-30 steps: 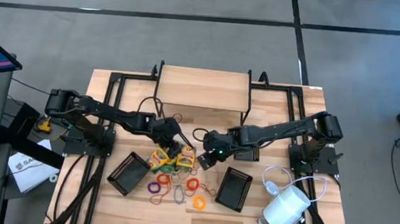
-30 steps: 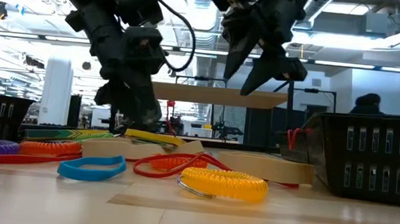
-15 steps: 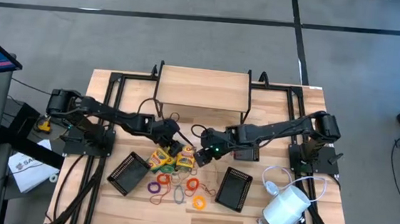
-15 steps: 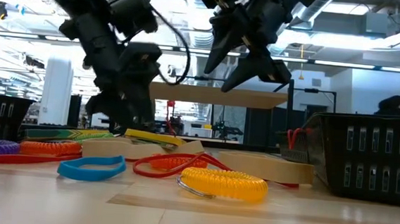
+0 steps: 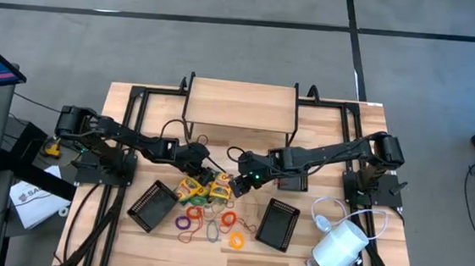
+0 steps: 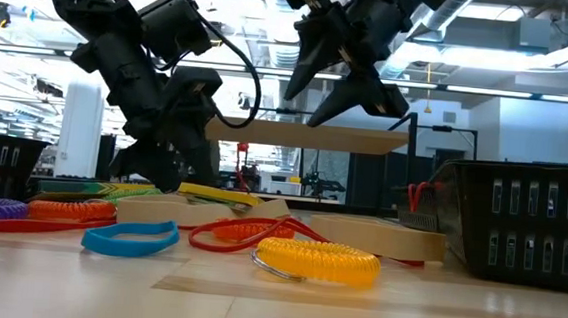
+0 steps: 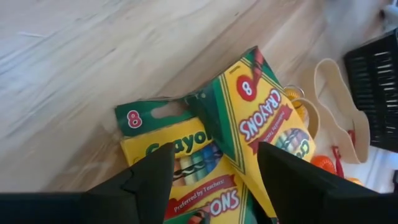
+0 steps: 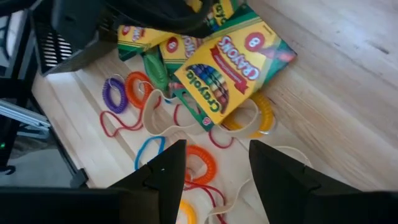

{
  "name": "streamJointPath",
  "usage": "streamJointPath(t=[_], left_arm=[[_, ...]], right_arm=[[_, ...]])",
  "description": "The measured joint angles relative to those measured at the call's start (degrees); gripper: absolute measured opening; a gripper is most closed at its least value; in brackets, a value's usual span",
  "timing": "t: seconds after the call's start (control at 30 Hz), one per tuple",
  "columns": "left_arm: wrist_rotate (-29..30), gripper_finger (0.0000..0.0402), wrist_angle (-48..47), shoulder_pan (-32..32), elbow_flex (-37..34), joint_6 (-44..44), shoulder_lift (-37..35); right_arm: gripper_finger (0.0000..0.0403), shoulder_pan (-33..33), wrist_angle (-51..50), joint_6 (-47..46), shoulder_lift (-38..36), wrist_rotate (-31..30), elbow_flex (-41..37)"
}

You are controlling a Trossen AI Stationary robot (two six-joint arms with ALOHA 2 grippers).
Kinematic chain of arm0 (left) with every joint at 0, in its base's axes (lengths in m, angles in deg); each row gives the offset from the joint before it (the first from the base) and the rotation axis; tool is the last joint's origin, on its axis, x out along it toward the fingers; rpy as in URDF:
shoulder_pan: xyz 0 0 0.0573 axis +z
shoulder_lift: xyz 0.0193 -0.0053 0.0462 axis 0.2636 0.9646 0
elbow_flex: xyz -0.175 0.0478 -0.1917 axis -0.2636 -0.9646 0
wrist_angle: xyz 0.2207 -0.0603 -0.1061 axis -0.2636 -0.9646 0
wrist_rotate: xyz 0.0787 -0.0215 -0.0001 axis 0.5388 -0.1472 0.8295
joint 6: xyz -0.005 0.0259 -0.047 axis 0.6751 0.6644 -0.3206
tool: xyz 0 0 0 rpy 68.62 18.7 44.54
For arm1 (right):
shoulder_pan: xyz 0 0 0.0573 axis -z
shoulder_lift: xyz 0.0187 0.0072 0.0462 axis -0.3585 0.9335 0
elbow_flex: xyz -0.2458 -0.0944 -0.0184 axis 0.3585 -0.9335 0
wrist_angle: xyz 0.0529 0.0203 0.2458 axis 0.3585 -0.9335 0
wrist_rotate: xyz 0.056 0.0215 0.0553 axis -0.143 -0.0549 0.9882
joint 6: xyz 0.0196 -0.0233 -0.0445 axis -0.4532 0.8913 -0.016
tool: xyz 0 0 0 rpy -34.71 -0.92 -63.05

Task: Pick & Place Office Desk Supplies
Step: Put the right crayon box into the bottom right black bin

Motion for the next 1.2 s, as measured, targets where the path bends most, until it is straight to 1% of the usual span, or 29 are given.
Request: streamJointPath(t=[0.4, 0.83, 0.93, 1.2], left_arm=[[0.2, 0.0225, 1.3, -0.5, 0.0, 0.0, 0.0], [2.0, 0.0225, 3.0, -1.3, 0.0, 0.0, 0.0], [1.7, 0.0225, 3.8, -1.3, 0.0, 0.0, 1.7], [-2.1, 0.0225, 15.3, -2.2, 0.2, -3.9, 8.5]], right_arm=[[0.0173, 0.0, 1.0, 0.0, 0.0, 0.0, 0.0], [0.0173, 0.0, 1.4, 0.0, 0.0, 0.0, 0.0], [0.0173, 0.0, 1.9, 0.0, 0.0, 0.0, 0.0], [0.0173, 0.0, 2.9, -0.3, 0.0, 0.0, 0.0]])
